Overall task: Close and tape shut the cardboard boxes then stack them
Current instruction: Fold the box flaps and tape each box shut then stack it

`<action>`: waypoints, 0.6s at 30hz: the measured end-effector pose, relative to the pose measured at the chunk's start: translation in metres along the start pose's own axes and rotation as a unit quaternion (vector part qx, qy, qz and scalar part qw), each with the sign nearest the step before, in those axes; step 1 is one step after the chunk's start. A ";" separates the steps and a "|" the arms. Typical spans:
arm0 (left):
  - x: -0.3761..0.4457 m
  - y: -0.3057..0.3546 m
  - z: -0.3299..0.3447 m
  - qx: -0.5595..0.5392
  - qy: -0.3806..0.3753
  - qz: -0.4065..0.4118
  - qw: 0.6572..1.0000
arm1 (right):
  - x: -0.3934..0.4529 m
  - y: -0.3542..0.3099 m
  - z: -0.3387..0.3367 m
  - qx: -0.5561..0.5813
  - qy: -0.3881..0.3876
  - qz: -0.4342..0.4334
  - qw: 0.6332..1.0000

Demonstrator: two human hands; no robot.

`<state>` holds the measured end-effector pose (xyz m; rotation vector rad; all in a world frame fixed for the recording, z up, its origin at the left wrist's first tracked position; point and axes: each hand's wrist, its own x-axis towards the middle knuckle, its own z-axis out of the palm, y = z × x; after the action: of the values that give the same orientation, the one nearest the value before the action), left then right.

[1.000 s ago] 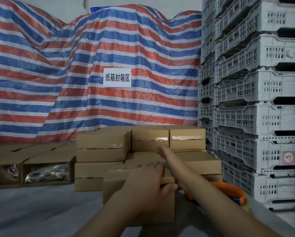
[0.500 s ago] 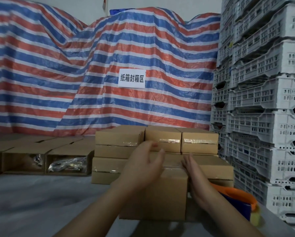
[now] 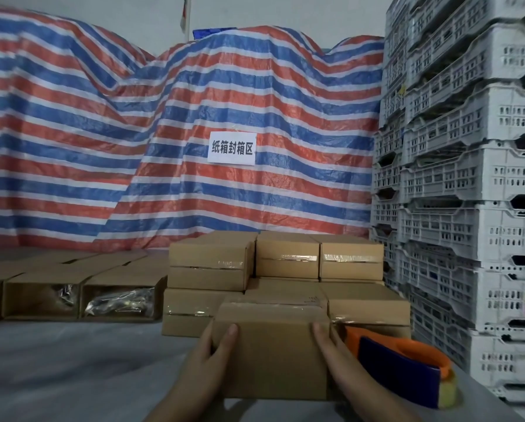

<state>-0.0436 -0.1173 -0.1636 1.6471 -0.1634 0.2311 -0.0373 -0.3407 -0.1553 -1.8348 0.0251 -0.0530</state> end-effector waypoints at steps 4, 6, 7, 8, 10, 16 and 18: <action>-0.001 0.002 0.000 0.011 0.001 0.002 1.000 | -0.007 0.005 -0.004 -0.062 -0.029 -0.023 0.997; -0.002 0.001 0.000 0.012 0.005 0.006 1.000 | -0.010 0.005 -0.004 -0.073 -0.041 -0.042 0.996; -0.002 0.001 0.000 0.011 0.005 0.006 1.000 | -0.011 0.005 -0.003 -0.070 -0.048 -0.048 0.995; -0.002 0.000 0.000 0.011 0.004 0.005 1.000 | -0.014 0.004 -0.003 -0.066 -0.051 -0.052 0.995; -0.003 -0.001 -0.002 0.015 -0.002 0.001 1.000 | -0.017 0.002 -0.003 -0.064 -0.049 -0.057 0.995; -0.003 -0.003 -0.001 0.033 -0.001 -0.005 0.999 | -0.023 0.000 -0.013 -0.116 -0.095 -0.067 0.986; -0.002 -0.003 0.003 0.043 0.032 0.002 0.999 | -0.023 0.001 -0.016 -0.119 -0.089 -0.073 0.986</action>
<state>-0.0446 -0.1198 -0.1672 1.7231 -0.1101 0.2972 -0.0614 -0.3549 -0.1526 -2.0721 -0.2377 0.0110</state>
